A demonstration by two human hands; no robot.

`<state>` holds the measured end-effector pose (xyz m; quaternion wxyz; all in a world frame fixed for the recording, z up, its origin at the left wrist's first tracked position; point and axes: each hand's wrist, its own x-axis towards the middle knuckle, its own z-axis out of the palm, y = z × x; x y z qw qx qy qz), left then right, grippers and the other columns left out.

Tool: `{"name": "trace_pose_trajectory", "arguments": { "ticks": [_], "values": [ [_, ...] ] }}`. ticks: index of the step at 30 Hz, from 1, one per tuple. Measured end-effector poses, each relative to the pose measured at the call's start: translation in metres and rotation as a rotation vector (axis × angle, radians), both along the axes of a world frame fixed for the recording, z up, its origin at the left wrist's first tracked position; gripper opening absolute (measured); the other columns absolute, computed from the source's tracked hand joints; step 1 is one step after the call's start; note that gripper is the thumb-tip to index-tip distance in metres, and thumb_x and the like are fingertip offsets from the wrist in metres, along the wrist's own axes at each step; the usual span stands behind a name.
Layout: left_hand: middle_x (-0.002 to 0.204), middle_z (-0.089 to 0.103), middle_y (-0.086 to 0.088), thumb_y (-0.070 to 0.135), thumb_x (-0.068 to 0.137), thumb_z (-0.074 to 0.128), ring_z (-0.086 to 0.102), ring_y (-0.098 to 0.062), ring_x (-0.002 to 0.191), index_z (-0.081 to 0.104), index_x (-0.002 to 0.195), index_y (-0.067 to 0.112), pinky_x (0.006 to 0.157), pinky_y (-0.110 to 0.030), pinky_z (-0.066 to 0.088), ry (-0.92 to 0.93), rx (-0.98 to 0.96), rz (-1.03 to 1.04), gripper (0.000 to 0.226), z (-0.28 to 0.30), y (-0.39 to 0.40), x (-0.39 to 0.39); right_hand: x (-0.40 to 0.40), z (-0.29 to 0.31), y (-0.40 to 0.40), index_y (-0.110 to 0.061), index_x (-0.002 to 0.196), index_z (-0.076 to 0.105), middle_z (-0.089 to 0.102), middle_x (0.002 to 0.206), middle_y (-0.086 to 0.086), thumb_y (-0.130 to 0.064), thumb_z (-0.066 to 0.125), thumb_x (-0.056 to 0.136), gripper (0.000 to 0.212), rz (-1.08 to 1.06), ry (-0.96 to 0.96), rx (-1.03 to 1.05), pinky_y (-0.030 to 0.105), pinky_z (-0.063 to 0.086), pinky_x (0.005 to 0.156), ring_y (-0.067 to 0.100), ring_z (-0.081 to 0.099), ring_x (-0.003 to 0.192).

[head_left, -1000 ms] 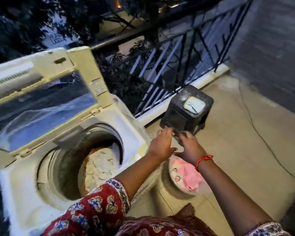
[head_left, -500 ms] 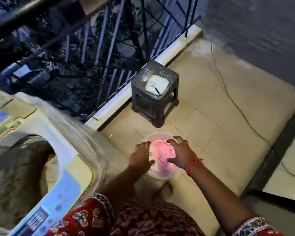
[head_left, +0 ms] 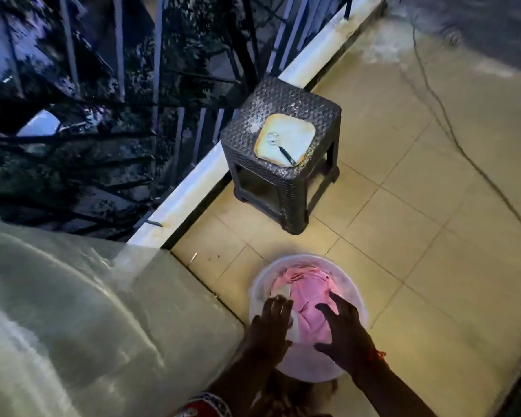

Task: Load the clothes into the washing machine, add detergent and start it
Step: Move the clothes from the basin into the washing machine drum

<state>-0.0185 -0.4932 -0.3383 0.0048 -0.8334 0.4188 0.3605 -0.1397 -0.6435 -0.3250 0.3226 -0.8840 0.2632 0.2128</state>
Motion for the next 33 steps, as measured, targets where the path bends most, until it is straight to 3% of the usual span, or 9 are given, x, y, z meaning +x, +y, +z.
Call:
{"name": "trace_pose_trajectory", "arguments": {
  "ticks": [2,5,8,11,15,18,22,29,33],
  "values": [
    [0.143,0.046,-0.006,0.047,0.061,0.083,0.045,-0.029,0.131,0.021,0.145,0.018,0.082,-0.038,0.056,-0.006,0.006,-0.005,0.107,-0.045,-0.006,0.011,0.005,-0.047,0.002,-0.022,0.124,0.056,0.046,0.142,0.016,-0.051,0.087,0.047,0.088,-0.014,0.014,0.008,0.051,0.057,0.079,0.042,0.047,0.124],
    [0.136,0.056,-0.007,0.054,0.048,0.087,0.057,-0.028,0.121,0.026,0.143,0.017,0.071,-0.033,0.059,0.011,0.023,0.017,0.119,-0.109,-0.017,0.021,0.01,-0.108,0.004,-0.025,0.131,0.052,0.036,0.149,0.014,-0.053,0.084,0.054,0.088,-0.017,0.068,-0.01,0.052,0.052,0.091,0.041,0.037,0.133],
    [0.158,0.02,-0.01,0.046,0.073,0.076,0.023,-0.031,0.144,0.0,0.149,0.025,0.093,-0.044,0.052,-0.01,0.034,-0.049,0.11,-0.164,-0.033,0.026,0.013,-0.163,0.006,-0.029,0.146,0.031,0.015,0.158,0.012,-0.056,0.076,0.066,0.096,-0.02,0.145,-0.022,0.054,0.038,0.107,0.039,0.014,0.143],
    [0.162,0.0,-0.007,0.043,0.075,0.075,0.002,-0.031,0.148,-0.003,0.152,0.025,0.102,-0.05,0.043,-0.013,0.078,-0.069,0.111,-0.21,-0.036,0.023,0.012,-0.215,0.008,-0.03,0.152,0.012,-0.002,0.16,0.011,-0.056,0.077,0.065,0.112,-0.057,0.216,0.004,0.058,0.032,0.11,0.04,0.0,0.145],
    [0.161,-0.001,-0.009,0.047,0.059,0.085,0.003,-0.036,0.147,-0.004,0.15,0.027,0.102,-0.057,0.042,-0.048,0.067,-0.113,0.128,-0.265,-0.024,0.008,0.007,-0.272,0.01,-0.036,0.151,-0.004,-0.015,0.159,0.008,-0.054,0.083,0.058,0.128,-0.099,0.273,0.009,0.065,0.029,0.107,0.041,-0.01,0.144],
    [0.158,-0.016,-0.007,0.052,0.058,0.084,-0.01,-0.037,0.146,-0.023,0.144,0.032,0.109,-0.066,0.025,-0.056,0.105,-0.164,0.139,-0.299,-0.018,0.0,0.003,-0.306,0.008,-0.04,0.147,-0.015,-0.026,0.156,0.006,-0.058,0.084,0.054,0.137,-0.099,0.282,0.03,0.07,0.025,0.106,0.043,-0.018,0.142],
    [0.148,-0.036,-0.003,0.064,0.052,0.08,-0.031,-0.038,0.137,-0.049,0.125,0.043,0.097,-0.081,0.009,-0.027,0.182,-0.134,0.15,-0.324,-0.022,-0.004,-0.005,-0.349,0.007,-0.044,0.138,-0.032,-0.033,0.153,0.013,-0.067,0.085,0.032,0.159,-0.082,0.28,0.033,0.07,0.023,0.106,0.05,-0.014,0.141],
    [0.15,-0.038,-0.001,0.072,0.041,0.08,-0.029,-0.044,0.138,-0.043,0.129,0.046,0.097,-0.081,0.021,0.041,0.239,-0.115,0.153,-0.367,-0.024,-0.002,0.003,-0.376,0.009,-0.032,0.143,-0.025,-0.042,0.142,0.029,-0.06,0.089,0.032,0.162,-0.095,0.303,0.07,0.063,-0.005,0.113,0.05,-0.03,0.132],
    [0.151,-0.036,-0.008,0.073,0.039,0.08,-0.033,-0.052,0.132,-0.046,0.129,0.04,0.098,-0.077,0.026,0.031,0.269,-0.18,0.158,-0.39,-0.028,-0.002,0.005,-0.401,0.013,-0.042,0.14,-0.029,-0.054,0.134,0.022,-0.057,0.09,0.029,0.163,-0.103,0.328,0.118,0.066,0.002,0.109,0.059,-0.027,0.13]
  ]
}}
